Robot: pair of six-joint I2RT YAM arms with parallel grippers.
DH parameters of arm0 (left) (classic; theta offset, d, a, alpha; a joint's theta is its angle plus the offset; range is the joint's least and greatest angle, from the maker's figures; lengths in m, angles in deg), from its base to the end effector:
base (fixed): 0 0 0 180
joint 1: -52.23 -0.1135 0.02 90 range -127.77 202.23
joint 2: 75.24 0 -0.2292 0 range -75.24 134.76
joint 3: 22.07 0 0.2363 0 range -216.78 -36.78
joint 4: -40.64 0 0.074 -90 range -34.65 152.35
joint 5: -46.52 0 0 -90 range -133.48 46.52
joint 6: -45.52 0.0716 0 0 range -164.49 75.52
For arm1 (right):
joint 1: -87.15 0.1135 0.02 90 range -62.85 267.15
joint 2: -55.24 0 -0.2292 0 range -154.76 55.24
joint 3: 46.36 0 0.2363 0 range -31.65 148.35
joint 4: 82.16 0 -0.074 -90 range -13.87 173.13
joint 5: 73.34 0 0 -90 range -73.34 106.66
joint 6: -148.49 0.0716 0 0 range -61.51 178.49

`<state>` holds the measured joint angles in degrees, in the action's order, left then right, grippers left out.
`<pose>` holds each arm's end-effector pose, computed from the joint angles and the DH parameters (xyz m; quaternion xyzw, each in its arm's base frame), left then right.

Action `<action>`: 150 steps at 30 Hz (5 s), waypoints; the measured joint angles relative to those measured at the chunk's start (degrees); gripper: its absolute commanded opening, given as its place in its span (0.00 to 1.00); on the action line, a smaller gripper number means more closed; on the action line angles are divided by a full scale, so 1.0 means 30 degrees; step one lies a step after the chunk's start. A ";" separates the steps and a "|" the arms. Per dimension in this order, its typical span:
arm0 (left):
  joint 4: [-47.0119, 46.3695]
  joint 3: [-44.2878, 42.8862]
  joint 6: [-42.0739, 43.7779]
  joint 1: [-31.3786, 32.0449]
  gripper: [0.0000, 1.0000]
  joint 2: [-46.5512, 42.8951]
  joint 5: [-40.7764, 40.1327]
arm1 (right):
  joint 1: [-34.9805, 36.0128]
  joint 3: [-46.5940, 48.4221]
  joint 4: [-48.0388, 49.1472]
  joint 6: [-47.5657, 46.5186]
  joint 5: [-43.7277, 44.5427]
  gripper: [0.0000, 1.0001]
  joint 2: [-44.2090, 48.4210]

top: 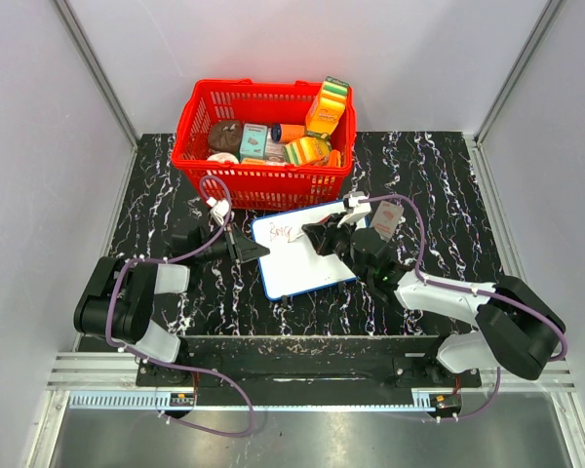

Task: Write a sentence on the whiteboard

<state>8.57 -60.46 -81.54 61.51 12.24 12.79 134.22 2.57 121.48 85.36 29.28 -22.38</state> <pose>0.2603 -0.1029 0.1306 0.1020 0.7556 -0.5549 0.3330 0.2304 0.2247 0.2113 -0.0555 0.7348 0.3389 0.5850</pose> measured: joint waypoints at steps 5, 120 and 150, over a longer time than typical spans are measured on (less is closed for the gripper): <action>-0.0007 0.0000 0.0015 0.0000 0.00 0.0000 0.0007 | 0.0000 -0.0058 0.0080 0.0131 -0.0211 0.00 -0.0007; 0.0204 -0.0109 0.0073 0.0109 0.00 0.0000 -0.0015 | -0.1370 0.0197 -0.0051 0.0066 -0.0729 0.00 0.0240; 0.0204 -0.0109 0.0080 0.0109 0.00 0.0000 -0.0015 | -0.1370 0.1253 -0.0335 -0.0219 -0.0211 0.00 -0.0313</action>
<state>9.18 -60.79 -81.30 61.84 12.24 12.75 130.11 6.33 120.48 84.70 28.65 -23.32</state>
